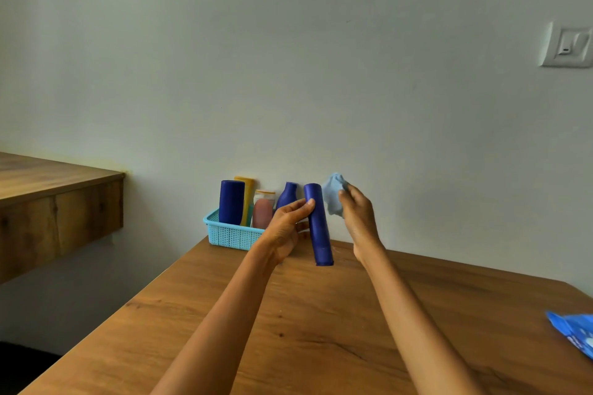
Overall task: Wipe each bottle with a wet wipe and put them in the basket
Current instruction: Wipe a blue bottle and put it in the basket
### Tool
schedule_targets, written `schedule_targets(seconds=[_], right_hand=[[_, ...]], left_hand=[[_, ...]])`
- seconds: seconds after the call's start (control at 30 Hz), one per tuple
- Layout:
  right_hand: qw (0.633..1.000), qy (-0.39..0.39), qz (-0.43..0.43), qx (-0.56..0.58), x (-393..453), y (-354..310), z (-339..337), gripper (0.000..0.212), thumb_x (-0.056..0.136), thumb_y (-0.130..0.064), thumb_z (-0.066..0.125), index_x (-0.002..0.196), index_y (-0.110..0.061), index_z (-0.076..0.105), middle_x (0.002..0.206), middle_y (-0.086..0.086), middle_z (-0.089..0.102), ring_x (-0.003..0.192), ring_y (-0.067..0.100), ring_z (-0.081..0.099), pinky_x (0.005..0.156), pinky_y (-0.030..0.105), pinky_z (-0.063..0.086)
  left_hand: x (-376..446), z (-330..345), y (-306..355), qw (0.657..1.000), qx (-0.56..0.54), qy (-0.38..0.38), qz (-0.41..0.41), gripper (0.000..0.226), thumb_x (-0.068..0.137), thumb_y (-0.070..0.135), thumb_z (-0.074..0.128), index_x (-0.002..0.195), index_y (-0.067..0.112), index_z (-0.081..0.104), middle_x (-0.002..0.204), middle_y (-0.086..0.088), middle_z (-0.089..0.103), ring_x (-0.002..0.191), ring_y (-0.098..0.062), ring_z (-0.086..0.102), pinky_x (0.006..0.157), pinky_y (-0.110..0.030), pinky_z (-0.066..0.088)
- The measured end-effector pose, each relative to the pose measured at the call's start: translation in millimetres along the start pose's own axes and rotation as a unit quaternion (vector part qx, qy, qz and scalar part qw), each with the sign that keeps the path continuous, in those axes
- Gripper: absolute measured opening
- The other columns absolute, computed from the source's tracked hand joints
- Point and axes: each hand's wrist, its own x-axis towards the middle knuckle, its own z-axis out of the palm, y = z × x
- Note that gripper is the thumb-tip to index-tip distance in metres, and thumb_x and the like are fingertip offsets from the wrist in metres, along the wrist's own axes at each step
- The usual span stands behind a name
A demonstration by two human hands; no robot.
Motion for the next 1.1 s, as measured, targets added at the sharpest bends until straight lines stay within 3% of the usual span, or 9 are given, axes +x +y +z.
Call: schedule_targets(seconds=[0.1,0.23,0.37,0.5,0.57,0.67,0.83,1.0,1.1], right_hand=[[0.998,-0.034,-0.038,-0.036,-8,3,15,0.039,0.1,-0.026,0.037,0.138,-0.021,0.044,0.133,0.002,0.054,0.105,0.011,0.054,0.085,0.024,0.047],[0.977,-0.043,-0.169,-0.119,-19,2,28,0.037,0.098,-0.021,0.044,0.135,-0.017,0.048,0.124,0.005,0.061,0.105,0.017,0.061,0.084,0.021,0.051],[0.975,-0.055,-0.168,-0.136,-7,-1,11,0.026,0.084,-0.029,0.068,0.105,-0.015,0.071,0.093,-0.005,0.072,0.084,0.002,0.066,0.068,0.005,0.047],[0.986,0.018,-0.115,-0.118,-1,10,-10,0.012,0.08,-0.031,0.071,0.081,-0.02,0.072,0.072,-0.013,0.068,0.07,0.005,0.064,0.059,0.013,0.048],[0.987,0.065,-0.116,-0.088,-1,11,-15,0.007,0.083,-0.026,0.069,0.087,-0.021,0.071,0.076,-0.013,0.067,0.074,0.006,0.064,0.066,0.022,0.051],[0.986,0.056,-0.146,-0.057,0,5,-19,0.018,0.083,-0.025,0.068,0.098,-0.017,0.072,0.085,-0.009,0.069,0.078,0.002,0.063,0.067,0.017,0.05],[0.989,-0.034,-0.104,-0.097,3,0,-20,0.012,0.079,-0.031,0.07,0.072,-0.021,0.069,0.072,-0.011,0.066,0.071,0.005,0.061,0.062,0.023,0.047],[0.973,0.052,-0.164,-0.154,6,7,-24,0.016,0.08,-0.025,0.071,0.094,-0.016,0.072,0.107,0.001,0.06,0.101,0.013,0.054,0.071,0.017,0.039],[0.967,0.031,-0.201,-0.152,4,2,-18,0.02,0.079,-0.021,0.073,0.097,-0.014,0.072,0.111,0.002,0.061,0.109,0.017,0.052,0.081,0.026,0.045]], left_hand=[[2,6,-1,1.0,0.009,-0.018,0.001,0.039,0.076,0.035,0.069,0.108,0.012,0.067,0.096,-0.004,0.071,0.089,-0.021,0.065,0.08,-0.034,0.053],[3,1,9,0.999,-0.048,0.022,0.008,0.04,0.073,0.032,0.069,0.106,0.01,0.066,0.089,-0.005,0.07,0.077,-0.017,0.067,0.063,-0.029,0.054],[3,-6,10,0.998,-0.058,0.036,0.016,0.049,0.072,0.032,0.071,0.114,0.006,0.064,0.099,-0.01,0.067,0.088,-0.022,0.065,0.074,-0.036,0.054],[0,5,7,1.0,-0.001,-0.001,-0.019,0.043,0.075,0.035,0.069,0.11,0.011,0.065,0.094,-0.005,0.071,0.088,-0.02,0.065,0.075,-0.032,0.054],[-1,13,4,0.998,0.014,-0.034,-0.045,0.045,0.074,0.035,0.07,0.111,0.012,0.063,0.094,-0.004,0.071,0.089,-0.02,0.066,0.075,-0.033,0.055],[0,18,5,0.998,0.01,-0.047,-0.042,0.043,0.072,0.035,0.07,0.109,0.014,0.063,0.095,-0.004,0.07,0.09,-0.02,0.065,0.076,-0.033,0.055],[2,11,8,0.999,-0.008,-0.022,-0.029,0.034,0.079,0.032,0.067,0.106,0.012,0.065,0.093,-0.005,0.071,0.088,-0.02,0.065,0.075,-0.032,0.054],[0,13,5,0.998,0.01,-0.025,-0.058,0.04,0.083,0.027,0.065,0.117,0.008,0.058,0.099,-0.008,0.066,0.09,-0.022,0.063,0.077,-0.035,0.055],[0,15,7,0.997,0.026,-0.034,-0.06,0.05,0.077,0.03,0.067,0.12,0.006,0.057,0.102,-0.008,0.065,0.094,-0.023,0.062,0.082,-0.037,0.054]])
